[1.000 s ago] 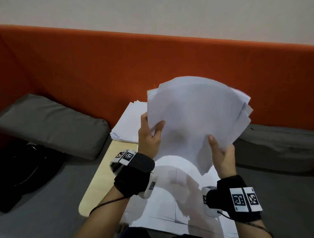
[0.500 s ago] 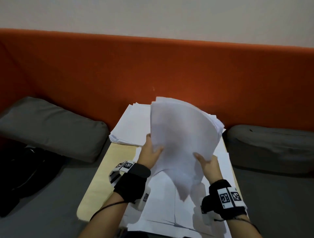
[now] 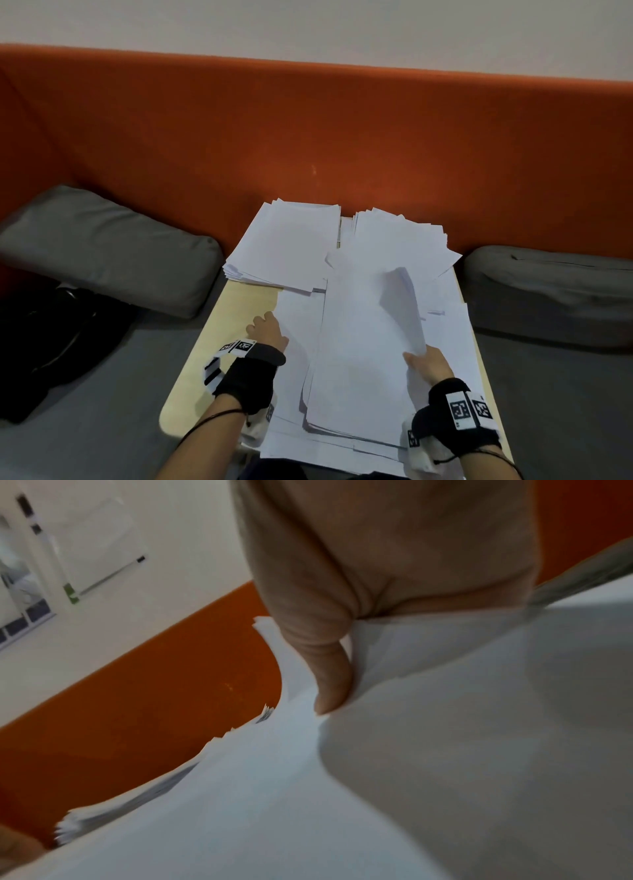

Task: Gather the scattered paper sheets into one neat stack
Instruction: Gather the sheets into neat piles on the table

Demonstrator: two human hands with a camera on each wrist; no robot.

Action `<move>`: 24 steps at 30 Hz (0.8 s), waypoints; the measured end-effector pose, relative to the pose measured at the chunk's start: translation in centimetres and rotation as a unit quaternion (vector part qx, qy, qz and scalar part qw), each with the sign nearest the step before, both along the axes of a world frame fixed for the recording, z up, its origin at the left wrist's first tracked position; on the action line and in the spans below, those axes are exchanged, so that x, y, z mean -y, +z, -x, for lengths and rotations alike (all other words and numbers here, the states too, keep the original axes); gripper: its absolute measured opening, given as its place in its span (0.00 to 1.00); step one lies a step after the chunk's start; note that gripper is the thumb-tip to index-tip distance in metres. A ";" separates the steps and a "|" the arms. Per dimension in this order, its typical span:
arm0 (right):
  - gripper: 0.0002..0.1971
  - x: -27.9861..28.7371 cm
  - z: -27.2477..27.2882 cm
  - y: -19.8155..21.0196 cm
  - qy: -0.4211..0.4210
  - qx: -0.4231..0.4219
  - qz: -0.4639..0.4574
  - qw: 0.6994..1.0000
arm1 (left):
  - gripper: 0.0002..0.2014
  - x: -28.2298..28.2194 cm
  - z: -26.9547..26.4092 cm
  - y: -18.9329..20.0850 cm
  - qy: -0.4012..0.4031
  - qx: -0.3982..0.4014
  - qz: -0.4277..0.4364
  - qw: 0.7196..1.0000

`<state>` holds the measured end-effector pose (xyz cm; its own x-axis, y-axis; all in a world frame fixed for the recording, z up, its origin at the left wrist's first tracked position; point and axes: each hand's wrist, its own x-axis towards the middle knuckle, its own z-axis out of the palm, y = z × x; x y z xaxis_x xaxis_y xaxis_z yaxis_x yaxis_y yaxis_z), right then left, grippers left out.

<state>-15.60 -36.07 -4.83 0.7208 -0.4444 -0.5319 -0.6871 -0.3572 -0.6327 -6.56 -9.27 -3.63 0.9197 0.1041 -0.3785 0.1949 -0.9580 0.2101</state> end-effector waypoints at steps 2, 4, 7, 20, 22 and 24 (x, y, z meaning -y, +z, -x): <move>0.18 -0.1 -0.1 0.0 0.000 -0.008 0.003 1.000 | 0.24 -0.1 -0.1 -0.1 0.020 0.020 0.010 1.000; 0.19 -0.1 -0.1 0.1 -0.001 -0.014 0.008 1.000 | 0.24 -0.2 -0.1 -0.4 0.030 0.044 0.033 0.998; 0.20 -0.2 0.0 0.2 -0.004 -0.017 0.007 1.000 | 0.23 -0.5 -0.2 -0.9 0.039 0.073 0.098 0.992; 0.20 0.3 -0.1 0.9 0.015 -0.045 0.060 0.997 | 0.19 -1.2 -0.9 -0.5 0.014 -0.007 0.028 0.999; 0.19 0.5 -0.1 1.0 0.024 -0.055 0.075 0.995 | 0.18 -1.0 -0.7 -0.5 0.014 -0.012 0.028 0.999; 0.19 0.7 -0.1 1.0 0.030 -0.058 0.081 0.995 | 0.18 -0.8 -0.4 -0.5 0.013 -0.011 0.030 0.999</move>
